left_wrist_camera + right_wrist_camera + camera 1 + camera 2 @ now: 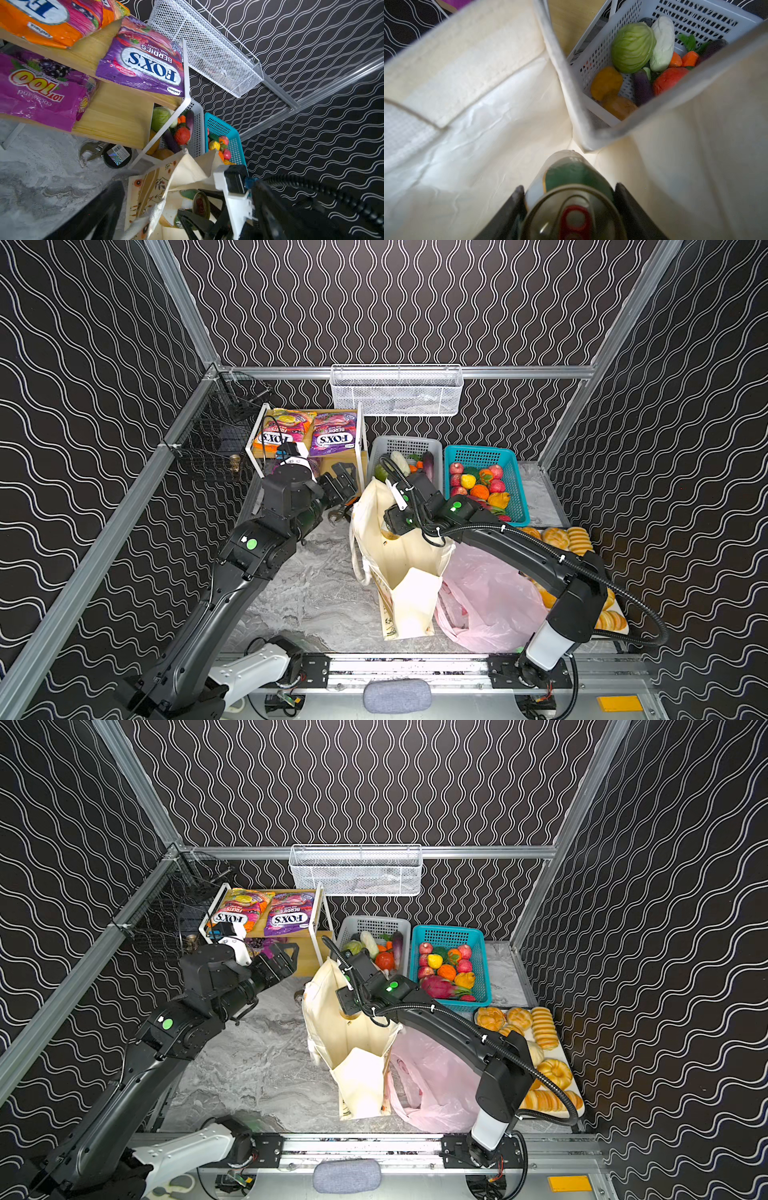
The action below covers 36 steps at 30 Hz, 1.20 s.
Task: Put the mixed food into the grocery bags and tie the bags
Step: 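Lower the can into the bag with right gripper while left withdraws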
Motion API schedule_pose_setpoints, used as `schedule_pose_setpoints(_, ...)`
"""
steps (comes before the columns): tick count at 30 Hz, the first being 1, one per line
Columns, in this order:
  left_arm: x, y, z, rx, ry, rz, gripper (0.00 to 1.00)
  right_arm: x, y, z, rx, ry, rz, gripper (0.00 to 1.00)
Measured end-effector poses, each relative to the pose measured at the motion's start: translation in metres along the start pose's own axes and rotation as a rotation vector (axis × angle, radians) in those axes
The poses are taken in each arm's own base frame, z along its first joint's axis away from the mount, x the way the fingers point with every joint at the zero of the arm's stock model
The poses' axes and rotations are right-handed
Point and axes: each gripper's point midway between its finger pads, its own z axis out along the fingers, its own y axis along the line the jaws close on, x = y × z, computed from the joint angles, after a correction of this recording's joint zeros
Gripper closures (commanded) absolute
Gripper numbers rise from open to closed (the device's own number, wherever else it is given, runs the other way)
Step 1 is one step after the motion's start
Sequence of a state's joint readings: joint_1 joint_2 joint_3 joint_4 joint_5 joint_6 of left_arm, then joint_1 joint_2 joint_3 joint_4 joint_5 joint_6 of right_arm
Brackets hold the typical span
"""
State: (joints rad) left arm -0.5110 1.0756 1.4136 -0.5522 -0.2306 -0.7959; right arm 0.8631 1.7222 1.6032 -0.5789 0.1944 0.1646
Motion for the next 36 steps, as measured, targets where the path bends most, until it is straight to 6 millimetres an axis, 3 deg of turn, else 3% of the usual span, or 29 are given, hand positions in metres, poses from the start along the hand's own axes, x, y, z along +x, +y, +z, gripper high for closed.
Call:
schedule_pose_setpoints(6,-0.008,0.003,0.003,-0.041,-0.032,-0.045,0.01,-0.006,0.003,0.011,0.005,0.002,0.005,0.66)
schedule_pose_setpoints(17,-0.014,0.006,-0.003,-0.029,-0.079,-0.082,0.01,-0.009,0.006,0.007,-0.005,-0.011,0.001,0.66)
schedule_pose_setpoints(26,-0.023,0.0,-0.005,-0.022,-0.1,-0.086,0.01,0.0,0.008,0.038,0.012,0.042,-0.009,0.67)
schedule_pose_setpoints(36,-0.041,-0.003,-0.022,-0.014,-0.162,-0.066,0.01,-0.001,0.008,0.042,0.016,0.042,-0.008,0.66)
